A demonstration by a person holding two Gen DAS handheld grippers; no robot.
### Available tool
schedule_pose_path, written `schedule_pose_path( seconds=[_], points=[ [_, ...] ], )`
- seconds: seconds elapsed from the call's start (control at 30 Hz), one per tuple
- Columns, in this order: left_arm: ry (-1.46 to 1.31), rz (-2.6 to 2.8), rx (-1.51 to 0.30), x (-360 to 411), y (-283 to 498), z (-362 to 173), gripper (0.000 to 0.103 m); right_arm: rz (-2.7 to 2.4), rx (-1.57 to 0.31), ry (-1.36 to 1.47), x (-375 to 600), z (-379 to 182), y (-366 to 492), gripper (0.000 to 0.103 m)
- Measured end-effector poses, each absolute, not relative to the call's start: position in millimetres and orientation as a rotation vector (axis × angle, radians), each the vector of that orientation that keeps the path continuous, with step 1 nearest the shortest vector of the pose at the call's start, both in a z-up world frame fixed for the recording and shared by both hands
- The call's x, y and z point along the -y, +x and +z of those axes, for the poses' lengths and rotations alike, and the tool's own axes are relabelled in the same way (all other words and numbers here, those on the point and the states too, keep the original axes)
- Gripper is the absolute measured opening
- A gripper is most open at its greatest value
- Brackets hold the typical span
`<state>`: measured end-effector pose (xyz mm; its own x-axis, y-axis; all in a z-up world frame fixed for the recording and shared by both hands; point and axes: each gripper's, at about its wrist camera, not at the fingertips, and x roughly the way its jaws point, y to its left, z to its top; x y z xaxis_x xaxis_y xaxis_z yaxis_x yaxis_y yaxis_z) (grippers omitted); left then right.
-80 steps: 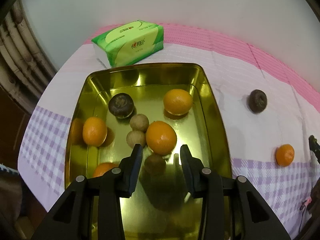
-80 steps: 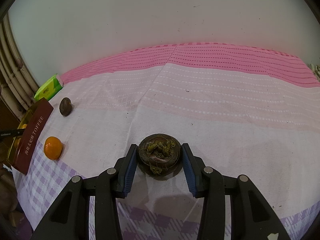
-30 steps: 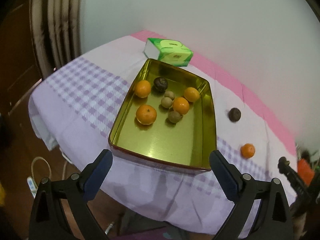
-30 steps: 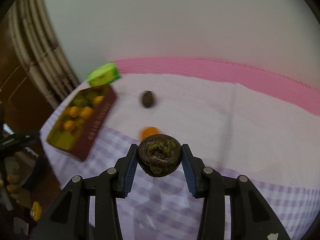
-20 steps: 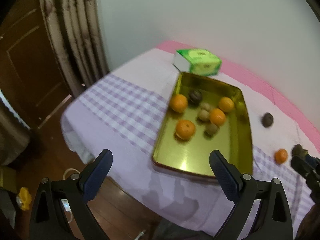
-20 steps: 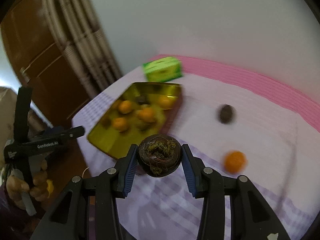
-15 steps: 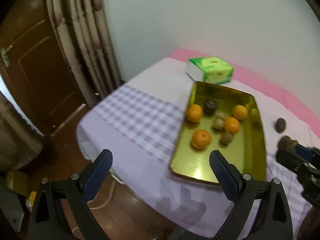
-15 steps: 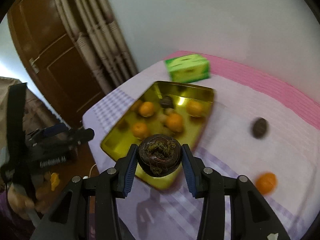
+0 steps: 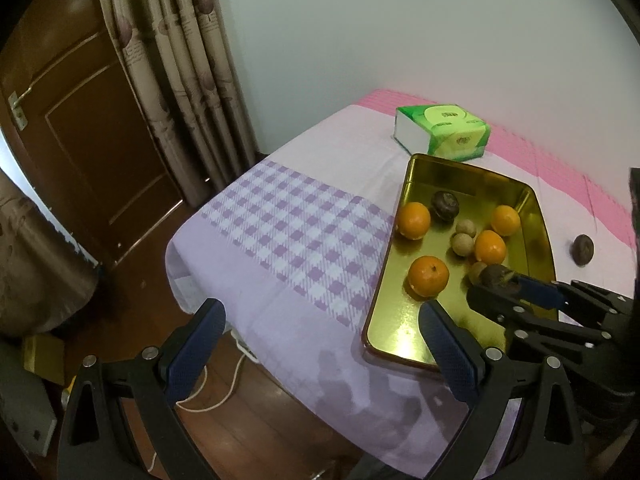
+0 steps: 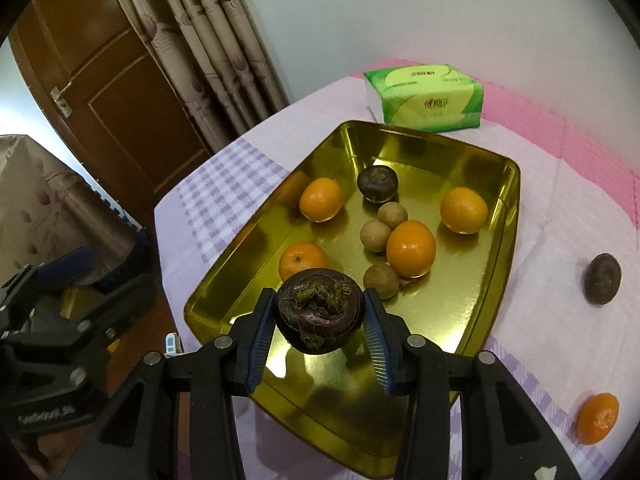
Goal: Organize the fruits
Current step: 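Carry the brown fruit over the tin tray with the right gripper, then lower the brown fruit into the tray and open the right gripper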
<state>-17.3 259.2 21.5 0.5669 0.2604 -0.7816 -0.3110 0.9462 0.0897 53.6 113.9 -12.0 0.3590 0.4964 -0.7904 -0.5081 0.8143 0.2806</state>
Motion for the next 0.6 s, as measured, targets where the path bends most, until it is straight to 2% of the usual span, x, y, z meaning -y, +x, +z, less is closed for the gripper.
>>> schedule_pose_path(
  seconds=[0.6],
  points=[
    [-0.052,0.32,-0.931,-256.3,-16.4,19.3,0.097,0.629,-1.04,-0.007,-121.6,-21.9,60.0,0.041]
  ],
)
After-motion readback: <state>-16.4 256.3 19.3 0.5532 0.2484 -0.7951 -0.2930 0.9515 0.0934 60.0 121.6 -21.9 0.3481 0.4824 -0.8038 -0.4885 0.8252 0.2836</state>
